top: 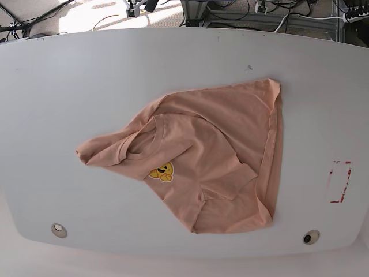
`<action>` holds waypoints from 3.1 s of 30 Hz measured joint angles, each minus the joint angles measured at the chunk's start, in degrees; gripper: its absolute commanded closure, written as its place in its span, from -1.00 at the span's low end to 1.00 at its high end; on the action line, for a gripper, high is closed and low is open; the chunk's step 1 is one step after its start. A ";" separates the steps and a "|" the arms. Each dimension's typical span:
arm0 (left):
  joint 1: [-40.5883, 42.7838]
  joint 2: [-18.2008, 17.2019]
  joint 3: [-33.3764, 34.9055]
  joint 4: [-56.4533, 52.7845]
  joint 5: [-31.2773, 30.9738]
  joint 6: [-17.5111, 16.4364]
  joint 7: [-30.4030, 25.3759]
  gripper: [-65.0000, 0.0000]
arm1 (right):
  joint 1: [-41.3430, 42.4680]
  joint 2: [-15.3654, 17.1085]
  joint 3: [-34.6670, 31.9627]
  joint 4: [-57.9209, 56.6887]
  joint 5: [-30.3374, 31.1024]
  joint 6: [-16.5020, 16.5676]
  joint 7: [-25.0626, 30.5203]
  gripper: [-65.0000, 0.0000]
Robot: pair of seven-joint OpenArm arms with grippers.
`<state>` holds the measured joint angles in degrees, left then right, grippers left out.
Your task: Fold the T-shirt properly
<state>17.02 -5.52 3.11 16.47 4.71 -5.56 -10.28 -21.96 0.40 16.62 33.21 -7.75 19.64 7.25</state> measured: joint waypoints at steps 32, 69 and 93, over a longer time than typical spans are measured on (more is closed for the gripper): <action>45.29 -0.11 -12.90 68.24 0.07 -0.39 0.50 -0.19 | -33.35 -1.81 -7.37 48.63 0.48 0.52 -6.78 0.87; 49.62 2.69 -21.18 97.53 0.00 -0.63 0.83 -0.21 | -40.35 -1.38 0.63 81.24 18.69 -0.13 -7.78 0.86; 38.29 4.59 -21.18 97.33 0.22 -0.42 1.29 -0.65 | -9.86 7.50 0.31 81.02 18.69 3.78 -33.42 0.24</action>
<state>55.31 -0.93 -18.06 113.80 4.93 -5.98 -8.99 -31.81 7.90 16.93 114.24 10.94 23.42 -26.17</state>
